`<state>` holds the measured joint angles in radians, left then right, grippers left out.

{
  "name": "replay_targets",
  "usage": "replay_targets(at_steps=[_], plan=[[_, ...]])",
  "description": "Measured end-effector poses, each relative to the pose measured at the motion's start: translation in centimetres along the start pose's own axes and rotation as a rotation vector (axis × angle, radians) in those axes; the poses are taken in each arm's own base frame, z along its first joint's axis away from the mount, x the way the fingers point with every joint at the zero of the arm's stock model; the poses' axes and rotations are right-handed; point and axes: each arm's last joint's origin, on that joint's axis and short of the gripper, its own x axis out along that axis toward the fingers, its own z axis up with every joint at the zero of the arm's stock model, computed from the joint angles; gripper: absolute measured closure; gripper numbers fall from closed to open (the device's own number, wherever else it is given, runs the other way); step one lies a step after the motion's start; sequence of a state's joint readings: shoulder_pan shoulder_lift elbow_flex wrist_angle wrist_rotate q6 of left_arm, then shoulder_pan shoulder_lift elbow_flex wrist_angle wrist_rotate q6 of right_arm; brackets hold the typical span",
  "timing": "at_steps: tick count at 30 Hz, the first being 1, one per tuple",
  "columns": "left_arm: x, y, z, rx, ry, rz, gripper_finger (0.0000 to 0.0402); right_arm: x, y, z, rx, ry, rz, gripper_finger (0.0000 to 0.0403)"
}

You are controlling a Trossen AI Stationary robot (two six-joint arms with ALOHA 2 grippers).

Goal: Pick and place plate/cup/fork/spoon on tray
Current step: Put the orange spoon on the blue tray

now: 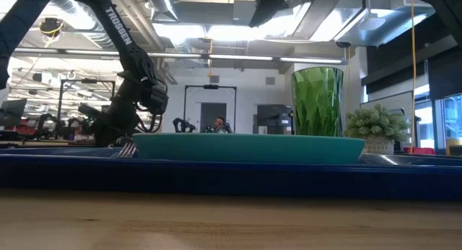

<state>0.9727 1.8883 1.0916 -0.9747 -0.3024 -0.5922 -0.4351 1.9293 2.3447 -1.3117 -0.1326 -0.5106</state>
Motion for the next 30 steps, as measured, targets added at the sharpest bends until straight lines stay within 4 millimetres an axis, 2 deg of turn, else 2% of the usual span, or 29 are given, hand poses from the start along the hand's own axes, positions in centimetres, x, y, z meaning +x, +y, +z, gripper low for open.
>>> replay_targets(at_steps=[5, 10, 21, 30], plan=[[-0.8, -0.3, -0.5, 0.016, -0.015, -0.020, 0.0401, 0.0, 0.0, 0.0, 0.000, 0.000, 0.000, 0.0391], [-0.7, 0.3, -0.2, -0.004, -0.026, 0.006, 0.0395, 0.0, 0.0, 0.0, 0.000, 0.000, 0.000, 0.0391], [-0.4, 1.3, 0.2, -0.042, 0.052, -0.039, 0.0344, 0.0, 0.0, 0.0, 0.000, -0.003, -0.002, 0.0391], [-2.0, 2.5, 0.3, -0.115, -0.023, -0.003, 0.0342, 0.0, -0.1, 0.2, -0.003, -0.019, -0.011, 0.0391]])
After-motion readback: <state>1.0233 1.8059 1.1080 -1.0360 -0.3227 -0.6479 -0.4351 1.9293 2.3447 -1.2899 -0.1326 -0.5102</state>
